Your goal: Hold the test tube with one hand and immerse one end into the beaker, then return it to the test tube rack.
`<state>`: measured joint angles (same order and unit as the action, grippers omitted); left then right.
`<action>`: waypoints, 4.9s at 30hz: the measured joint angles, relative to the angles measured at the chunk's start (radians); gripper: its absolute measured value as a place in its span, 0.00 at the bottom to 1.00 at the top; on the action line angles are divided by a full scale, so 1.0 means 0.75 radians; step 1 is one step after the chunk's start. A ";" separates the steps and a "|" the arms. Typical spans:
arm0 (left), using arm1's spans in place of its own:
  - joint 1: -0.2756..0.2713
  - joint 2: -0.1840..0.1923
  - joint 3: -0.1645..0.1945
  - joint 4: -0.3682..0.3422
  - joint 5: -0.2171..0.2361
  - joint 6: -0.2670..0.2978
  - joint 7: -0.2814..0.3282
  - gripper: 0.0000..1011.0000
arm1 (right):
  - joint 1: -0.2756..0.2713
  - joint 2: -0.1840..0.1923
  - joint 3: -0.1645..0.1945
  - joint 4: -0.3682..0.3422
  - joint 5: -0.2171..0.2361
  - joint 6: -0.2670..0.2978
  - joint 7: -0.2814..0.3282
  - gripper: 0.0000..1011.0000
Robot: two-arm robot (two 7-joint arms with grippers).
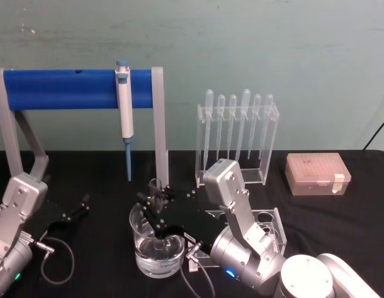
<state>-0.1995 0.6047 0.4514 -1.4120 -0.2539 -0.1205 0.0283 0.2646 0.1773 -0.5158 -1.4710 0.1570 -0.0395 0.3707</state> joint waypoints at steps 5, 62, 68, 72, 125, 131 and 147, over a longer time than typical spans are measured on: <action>0.000 0.000 0.000 0.000 0.000 0.000 0.000 0.99 | 0.000 0.000 0.000 0.000 0.000 0.000 0.000 0.22; 0.000 0.000 0.000 0.000 0.000 0.000 0.000 0.99 | 0.001 0.000 0.000 -0.002 0.004 0.002 -0.001 0.22; 0.000 0.000 0.000 0.000 0.000 0.000 0.000 0.99 | 0.001 0.000 0.000 -0.002 0.004 0.002 -0.001 0.22; 0.000 0.000 0.000 0.000 0.000 0.000 0.000 0.99 | 0.001 0.000 0.000 -0.002 0.004 0.002 -0.001 0.22; 0.000 0.000 0.000 0.000 0.000 0.000 0.000 0.99 | 0.001 0.000 0.000 -0.002 0.004 0.002 -0.001 0.22; 0.000 0.000 0.000 0.000 0.000 0.000 0.000 0.99 | 0.001 0.000 0.000 -0.002 0.004 0.002 -0.001 0.22; 0.000 0.000 0.000 0.000 0.000 0.000 0.000 0.99 | 0.001 0.000 0.000 -0.002 0.004 0.002 -0.001 0.22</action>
<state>-0.1995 0.6047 0.4514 -1.4120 -0.2539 -0.1205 0.0283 0.2655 0.1776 -0.5158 -1.4726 0.1597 -0.0379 0.3701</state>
